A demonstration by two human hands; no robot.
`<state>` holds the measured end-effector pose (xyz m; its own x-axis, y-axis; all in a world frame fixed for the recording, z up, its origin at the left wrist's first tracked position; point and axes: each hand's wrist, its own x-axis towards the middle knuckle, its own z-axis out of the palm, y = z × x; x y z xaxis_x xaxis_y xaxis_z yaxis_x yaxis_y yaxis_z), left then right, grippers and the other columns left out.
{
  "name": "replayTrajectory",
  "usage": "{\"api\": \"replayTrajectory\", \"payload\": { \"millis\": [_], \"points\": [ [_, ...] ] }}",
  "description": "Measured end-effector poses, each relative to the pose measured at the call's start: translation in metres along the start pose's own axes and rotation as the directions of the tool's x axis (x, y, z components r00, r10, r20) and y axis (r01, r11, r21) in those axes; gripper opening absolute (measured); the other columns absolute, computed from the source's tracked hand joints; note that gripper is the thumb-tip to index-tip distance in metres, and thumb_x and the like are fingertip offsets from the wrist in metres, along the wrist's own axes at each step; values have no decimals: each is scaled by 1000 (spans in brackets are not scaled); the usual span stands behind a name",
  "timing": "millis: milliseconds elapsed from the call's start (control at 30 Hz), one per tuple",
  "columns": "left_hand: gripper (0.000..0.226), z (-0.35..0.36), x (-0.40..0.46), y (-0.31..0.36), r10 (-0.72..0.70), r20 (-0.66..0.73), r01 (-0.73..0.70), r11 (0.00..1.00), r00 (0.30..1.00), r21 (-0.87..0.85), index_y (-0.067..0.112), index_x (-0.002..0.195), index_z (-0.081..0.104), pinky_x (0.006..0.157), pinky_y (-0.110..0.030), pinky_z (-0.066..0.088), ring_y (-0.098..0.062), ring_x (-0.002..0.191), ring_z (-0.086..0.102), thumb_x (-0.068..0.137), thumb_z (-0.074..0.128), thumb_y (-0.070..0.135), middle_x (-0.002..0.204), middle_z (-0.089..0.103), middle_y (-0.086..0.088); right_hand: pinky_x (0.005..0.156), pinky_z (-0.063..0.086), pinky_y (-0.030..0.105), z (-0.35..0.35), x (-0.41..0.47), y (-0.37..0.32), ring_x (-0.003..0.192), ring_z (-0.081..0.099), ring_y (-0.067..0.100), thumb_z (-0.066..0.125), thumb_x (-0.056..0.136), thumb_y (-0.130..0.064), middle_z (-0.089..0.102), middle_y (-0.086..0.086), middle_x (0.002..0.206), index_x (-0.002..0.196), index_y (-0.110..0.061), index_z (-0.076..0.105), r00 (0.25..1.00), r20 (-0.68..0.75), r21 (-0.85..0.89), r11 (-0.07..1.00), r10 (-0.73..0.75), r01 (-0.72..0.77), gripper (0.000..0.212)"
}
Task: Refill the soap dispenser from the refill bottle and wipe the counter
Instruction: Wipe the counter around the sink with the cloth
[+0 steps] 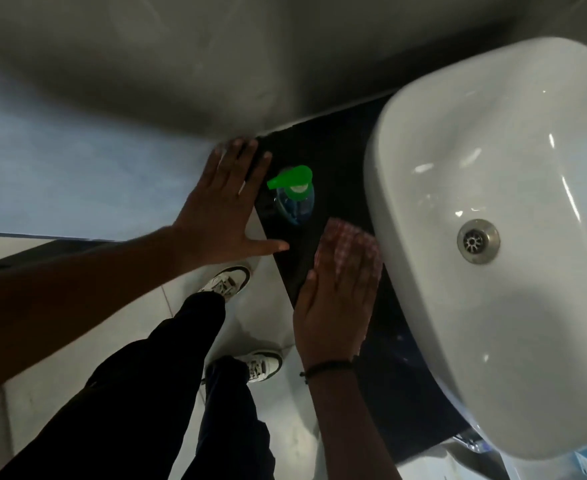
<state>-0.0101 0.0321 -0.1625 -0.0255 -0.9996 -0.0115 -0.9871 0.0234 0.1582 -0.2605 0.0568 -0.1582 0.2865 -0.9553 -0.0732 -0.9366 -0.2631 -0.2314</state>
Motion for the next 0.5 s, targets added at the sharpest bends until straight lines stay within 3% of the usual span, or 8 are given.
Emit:
{"api": "replayTrajectory", "payload": {
  "millis": [100, 267, 333, 433, 500],
  "points": [
    [138, -4, 14, -7, 97, 26, -96, 995, 995, -42, 4, 172, 14, 136, -57, 7, -46, 166, 8, 79, 40, 103, 177, 11, -30, 129, 20, 57, -6, -34, 21, 163, 4, 38, 31, 110, -40, 6, 14, 176, 168, -22, 11, 989, 68, -24, 991, -130, 132, 64],
    [137, -1, 27, -12, 199, -1, -199, 978, 980, -58, 7, 172, 15, 135, -59, 10, -46, 166, 9, 78, 47, 101, 177, 12, -29, 132, 9, 49, 1, -10, 2, 162, 12, 34, 28, 110, -44, 10, 13, 176, 168, -31, 7, 987, -31, 18, 988, 155, -154, 63],
    [136, 1, 28, -14, 208, -15, -208, 976, 978, -60, 9, 173, 16, 135, -58, 9, -45, 166, 9, 78, 47, 101, 177, 12, -28, 132, 8, 50, 7, -2, -6, 163, 8, 35, 28, 110, -44, 9, 14, 176, 168, -30, 5, 996, -30, 9, 997, 79, -79, 64],
    [134, 2, 26, -13, 208, -22, -209, 976, 978, -64, 10, 173, 17, 136, -56, 7, -45, 166, 9, 79, 46, 101, 178, 13, -28, 129, 21, 57, 3, -33, 10, 163, 7, 36, 28, 111, -45, 8, 13, 176, 168, -30, 5, 994, 38, -14, 994, -103, 104, 63],
    [133, 2, 25, -12, 211, -24, -212, 975, 977, -66, 12, 173, 15, 136, -56, 6, -44, 166, 9, 79, 45, 101, 178, 13, -27, 128, 23, 58, 0, -48, 23, 163, 7, 36, 28, 110, -46, 9, 12, 176, 168, -29, 8, 997, 50, -19, 998, -51, 52, 63]
  ]
}}
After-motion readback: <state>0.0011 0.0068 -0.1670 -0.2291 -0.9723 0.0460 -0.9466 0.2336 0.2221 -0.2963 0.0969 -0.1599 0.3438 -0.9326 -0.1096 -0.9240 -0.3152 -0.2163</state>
